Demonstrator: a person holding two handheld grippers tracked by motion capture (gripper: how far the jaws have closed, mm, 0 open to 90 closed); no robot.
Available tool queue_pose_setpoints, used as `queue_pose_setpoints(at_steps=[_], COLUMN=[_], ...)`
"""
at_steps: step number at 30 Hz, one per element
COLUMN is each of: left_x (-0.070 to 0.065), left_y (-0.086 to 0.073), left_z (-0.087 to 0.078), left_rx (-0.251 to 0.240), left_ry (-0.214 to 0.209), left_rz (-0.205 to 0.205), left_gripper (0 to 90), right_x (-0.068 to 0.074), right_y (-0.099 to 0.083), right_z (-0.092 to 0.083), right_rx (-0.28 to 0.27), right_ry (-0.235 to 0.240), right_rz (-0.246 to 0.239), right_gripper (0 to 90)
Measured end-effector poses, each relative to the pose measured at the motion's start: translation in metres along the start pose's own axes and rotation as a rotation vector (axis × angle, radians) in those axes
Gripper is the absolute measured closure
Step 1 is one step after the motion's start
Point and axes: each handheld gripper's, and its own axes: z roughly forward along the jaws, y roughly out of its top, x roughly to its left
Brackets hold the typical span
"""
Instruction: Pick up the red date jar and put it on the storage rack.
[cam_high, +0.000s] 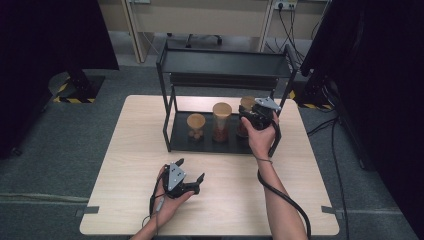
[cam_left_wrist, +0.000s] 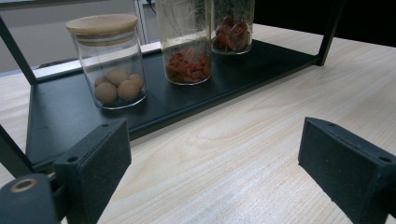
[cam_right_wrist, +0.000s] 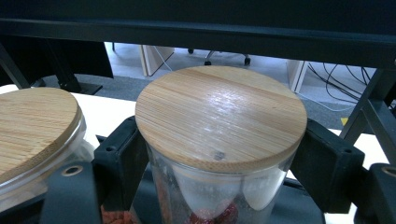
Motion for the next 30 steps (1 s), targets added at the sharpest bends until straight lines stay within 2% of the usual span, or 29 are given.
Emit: queue_pose_setpoints(at_steps=[30], left_x=[-0.0001], left_y=[0.0000], left_z=[0.0001], left_rx=[0.001], left_ry=[-0.001], left_rz=[0.002], left_gripper=[9.0], right_x=[0.0023], right_y=[-0.0058], right_z=[0.0067], right_rx=[0.009], right_ry=[-0.011], right_rz=[-0.014], right_gripper=[25.2])
